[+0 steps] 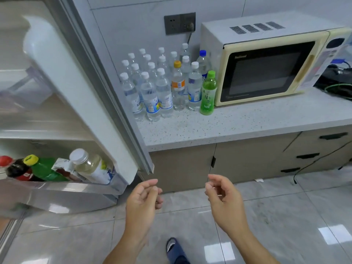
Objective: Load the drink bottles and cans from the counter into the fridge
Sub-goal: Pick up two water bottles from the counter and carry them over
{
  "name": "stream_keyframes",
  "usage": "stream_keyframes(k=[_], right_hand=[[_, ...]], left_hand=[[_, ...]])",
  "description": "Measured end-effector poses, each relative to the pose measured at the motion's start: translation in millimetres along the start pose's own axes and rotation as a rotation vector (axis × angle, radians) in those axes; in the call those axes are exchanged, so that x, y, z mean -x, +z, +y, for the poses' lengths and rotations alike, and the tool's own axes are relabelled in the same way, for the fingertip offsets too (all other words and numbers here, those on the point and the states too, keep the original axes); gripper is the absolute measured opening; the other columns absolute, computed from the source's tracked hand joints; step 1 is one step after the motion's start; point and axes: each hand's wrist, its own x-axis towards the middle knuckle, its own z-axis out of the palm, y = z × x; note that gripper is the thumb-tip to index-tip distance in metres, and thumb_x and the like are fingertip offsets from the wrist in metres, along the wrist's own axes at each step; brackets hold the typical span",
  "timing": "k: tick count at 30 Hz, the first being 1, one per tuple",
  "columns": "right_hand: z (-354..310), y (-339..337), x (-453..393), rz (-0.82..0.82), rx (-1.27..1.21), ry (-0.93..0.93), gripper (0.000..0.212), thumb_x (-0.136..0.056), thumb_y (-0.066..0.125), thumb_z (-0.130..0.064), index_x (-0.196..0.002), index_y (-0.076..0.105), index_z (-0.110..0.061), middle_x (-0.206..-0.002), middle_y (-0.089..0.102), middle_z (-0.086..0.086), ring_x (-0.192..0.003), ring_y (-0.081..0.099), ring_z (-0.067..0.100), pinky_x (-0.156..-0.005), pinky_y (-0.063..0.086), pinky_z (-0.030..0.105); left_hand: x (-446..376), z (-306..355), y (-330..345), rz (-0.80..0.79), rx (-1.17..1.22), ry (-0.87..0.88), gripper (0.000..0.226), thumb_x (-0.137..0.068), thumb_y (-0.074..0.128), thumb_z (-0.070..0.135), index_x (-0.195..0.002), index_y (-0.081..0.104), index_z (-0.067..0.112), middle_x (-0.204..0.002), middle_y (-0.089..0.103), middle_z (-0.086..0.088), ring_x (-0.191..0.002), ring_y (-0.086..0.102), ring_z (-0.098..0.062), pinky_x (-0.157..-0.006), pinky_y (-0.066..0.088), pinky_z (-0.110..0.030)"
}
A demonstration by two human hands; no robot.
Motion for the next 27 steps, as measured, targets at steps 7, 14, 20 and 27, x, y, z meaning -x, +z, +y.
stream_keyframes(k=[7,14,20,27], right_hand=[[-11.3,15.5,-84.1,-0.105,0.025,-0.038,0.028,-0.092,0.065,-0.013,-0.105,0.062,-0.038,-0.088,0.068,-0.018,-0.076,0.061,0.001,-0.065,0.048,0.010],[-55.4,29.7,-198.9,-0.136,0.142,-0.086,0.022,-0.092,0.064,-0.019,-0.106,0.062,-0.035,-0.085,0.068,-0.015,-0.075,0.062,0.000,-0.061,0.046,0.009],[-66.4,57.1,-260.8,-0.169,0.203,-0.113,0.023,-0.091,0.065,-0.024,-0.111,0.061,-0.035,-0.090,0.069,-0.013,-0.080,0.062,-0.004,-0.064,0.046,0.007],[-90.1,97.0,-328.8,-0.278,0.180,-0.213,0.026,-0.090,0.069,-0.032,-0.115,0.061,-0.029,-0.111,0.064,-0.016,-0.097,0.061,0.000,-0.082,0.051,0.022]], left_hand=[[-70.4,24.5,54.4,0.024,0.020,0.050,0.023,-0.093,0.062,0.009,-0.107,0.066,0.027,-0.083,0.069,0.002,-0.068,0.068,-0.008,-0.057,0.055,-0.023],[-151.0,74.8,109.9,0.072,0.076,0.094,0.025,-0.094,0.060,0.015,-0.112,0.060,0.032,-0.097,0.067,0.003,-0.072,0.068,-0.004,-0.059,0.056,-0.022],[-198.8,93.0,118.9,0.187,0.062,0.120,0.030,-0.092,0.062,0.017,-0.113,0.057,0.039,-0.108,0.062,0.012,-0.086,0.065,0.000,-0.059,0.052,-0.014],[-259.3,124.9,125.2,0.441,0.040,0.128,0.049,-0.090,0.064,0.022,-0.136,0.050,0.031,-0.130,0.054,0.013,-0.104,0.058,0.002,-0.076,0.043,-0.015]])
